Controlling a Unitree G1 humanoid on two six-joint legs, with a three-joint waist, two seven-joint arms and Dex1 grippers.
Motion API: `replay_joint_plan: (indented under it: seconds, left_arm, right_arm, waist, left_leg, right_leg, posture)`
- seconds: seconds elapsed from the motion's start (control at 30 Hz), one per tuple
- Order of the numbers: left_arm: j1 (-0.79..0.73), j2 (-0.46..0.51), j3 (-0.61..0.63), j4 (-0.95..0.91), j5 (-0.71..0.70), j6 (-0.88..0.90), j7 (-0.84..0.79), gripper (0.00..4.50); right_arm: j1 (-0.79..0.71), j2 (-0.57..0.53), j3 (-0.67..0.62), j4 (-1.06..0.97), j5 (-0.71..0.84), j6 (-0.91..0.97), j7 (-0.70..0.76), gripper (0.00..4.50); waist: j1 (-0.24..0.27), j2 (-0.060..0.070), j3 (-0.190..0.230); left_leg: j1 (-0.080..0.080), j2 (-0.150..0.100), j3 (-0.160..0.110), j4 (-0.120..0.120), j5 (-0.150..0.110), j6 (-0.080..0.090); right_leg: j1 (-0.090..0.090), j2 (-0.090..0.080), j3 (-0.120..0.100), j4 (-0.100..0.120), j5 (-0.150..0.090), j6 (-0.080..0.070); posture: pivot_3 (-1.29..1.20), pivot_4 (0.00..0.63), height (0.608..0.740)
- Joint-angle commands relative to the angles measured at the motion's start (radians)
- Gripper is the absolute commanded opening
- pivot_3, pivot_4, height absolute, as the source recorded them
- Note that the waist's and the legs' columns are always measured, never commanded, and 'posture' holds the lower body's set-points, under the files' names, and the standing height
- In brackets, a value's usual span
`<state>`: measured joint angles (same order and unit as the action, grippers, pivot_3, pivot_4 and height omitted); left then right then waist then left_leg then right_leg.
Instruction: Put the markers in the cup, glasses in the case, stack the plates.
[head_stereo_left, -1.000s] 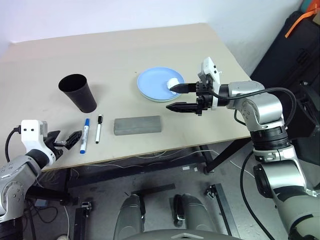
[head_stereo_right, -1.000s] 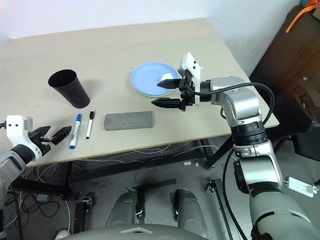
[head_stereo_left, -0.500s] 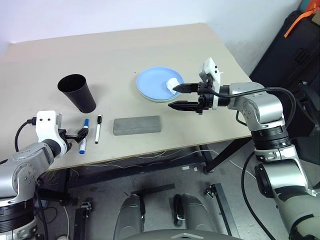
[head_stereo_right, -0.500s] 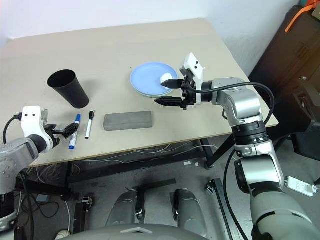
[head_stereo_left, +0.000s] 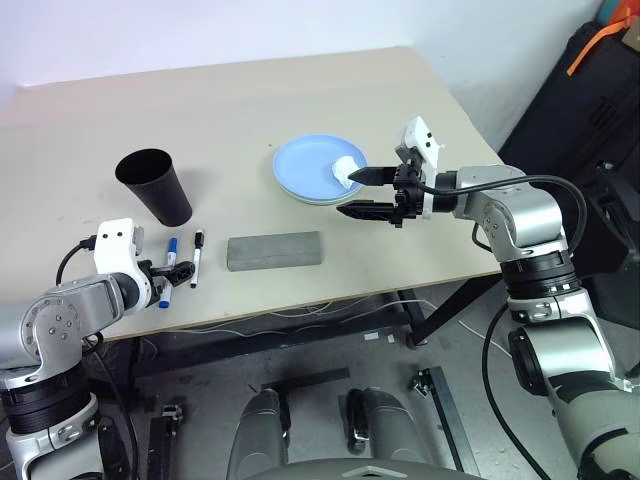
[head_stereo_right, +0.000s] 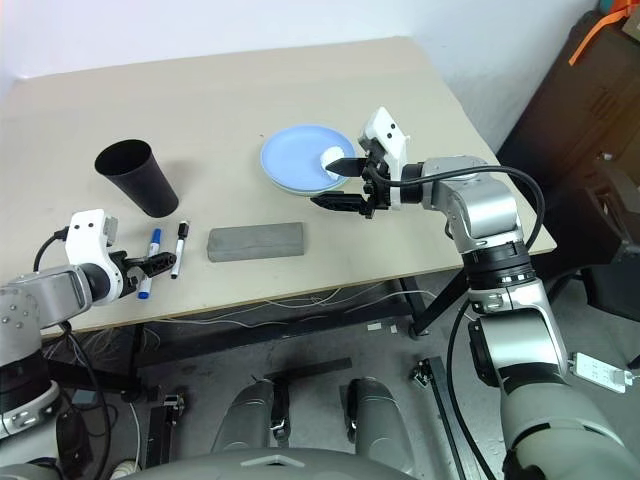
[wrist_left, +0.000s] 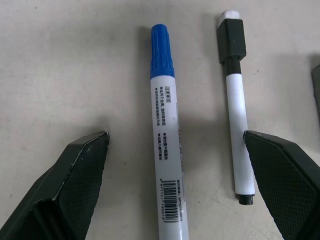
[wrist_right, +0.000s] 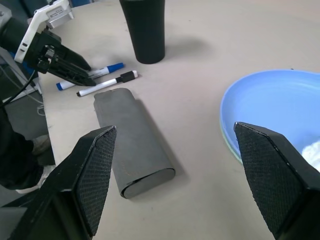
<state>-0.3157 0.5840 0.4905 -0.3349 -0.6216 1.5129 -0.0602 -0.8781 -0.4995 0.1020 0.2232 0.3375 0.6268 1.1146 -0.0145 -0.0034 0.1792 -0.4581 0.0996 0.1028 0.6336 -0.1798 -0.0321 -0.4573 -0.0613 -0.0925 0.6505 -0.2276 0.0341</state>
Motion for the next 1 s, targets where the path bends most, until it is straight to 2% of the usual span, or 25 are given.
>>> replay_joint_plan:
  seconds: [0.03, 0.07, 0.17, 0.5, 0.53, 0.8, 1.0]
  left_arm:
    - [0.016, 0.034, -0.023, -0.009, 0.050, -0.012, -0.007, 4.50]
    - [0.010, 0.030, -0.017, -0.004, 0.057, -0.016, -0.008, 4.50]
    - [-0.018, 0.011, 0.014, 0.012, 0.067, 0.001, -0.014, 3.89]
    - [-0.030, -0.005, 0.029, 0.041, 0.100, 0.006, -0.060, 0.38]
    - [-0.030, -0.006, 0.030, 0.042, 0.107, 0.001, -0.059, 0.26]
    - [-0.078, -0.019, 0.095, 0.090, 0.132, 0.024, -0.071, 0.26]
    - [-0.087, 0.078, 0.077, -0.006, 0.018, 0.081, -0.237, 0.26]
  right_arm:
    - [-0.027, -0.005, -0.017, -0.011, 0.004, -0.023, -0.007, 3.95]
    - [-0.027, -0.004, -0.016, -0.005, 0.000, -0.027, -0.014, 3.95]
    - [-0.028, -0.001, -0.016, 0.001, -0.001, -0.026, -0.022, 3.99]
    - [-0.032, 0.001, -0.002, 0.037, -0.033, -0.049, -0.051, 3.99]
    - [-0.034, 0.002, -0.003, 0.042, -0.035, -0.050, -0.054, 3.99]
    - [-0.044, 0.005, 0.002, 0.073, -0.057, -0.060, -0.065, 3.99]
    - [-0.043, 0.013, -0.006, 0.046, -0.025, -0.056, -0.025, 3.99]
  waist:
    - [0.000, 0.000, 0.000]
    - [0.001, 0.000, 0.000]
    - [0.002, 0.000, 0.000]
    - [0.003, 0.000, 0.000]
    - [0.003, 0.000, 0.000]
    - [0.002, 0.000, 0.000]
    - [0.000, -0.001, 0.000]
  left_leg:
    - [0.000, 0.000, 0.000, 0.000, 0.000, 0.000]
    - [0.000, 0.000, 0.000, -0.001, 0.000, 0.000]
    - [0.000, 0.000, 0.000, 0.000, 0.000, 0.000]
    - [0.000, 0.000, 0.000, 0.000, 0.000, 0.000]
    - [0.000, 0.000, 0.000, 0.000, 0.000, 0.000]
    - [0.001, 0.000, -0.001, 0.001, 0.000, 0.000]
    - [0.000, 0.000, -0.001, 0.001, 0.000, 0.000]
  right_leg:
    - [0.000, 0.000, 0.000, 0.000, 0.000, 0.000]
    - [0.000, 0.000, 0.000, 0.000, 0.000, 0.000]
    - [0.000, 0.000, 0.000, 0.000, 0.000, 0.000]
    - [0.000, 0.000, 0.000, 0.000, 0.000, 0.000]
    - [0.000, 0.000, 0.000, 0.000, 0.000, 0.000]
    - [0.000, 0.000, 0.000, 0.001, 0.000, -0.001]
    - [0.000, 0.000, 0.001, 0.001, 0.001, -0.001]
  posture:
    - [0.00, 0.150, 0.738]
    - [0.00, 0.150, 0.738]
    - [0.00, 0.150, 0.738]
    - [0.00, 0.150, 0.738]
    - [0.00, 0.150, 0.738]
    - [0.00, 0.150, 0.738]
    - [0.00, 0.150, 0.738]
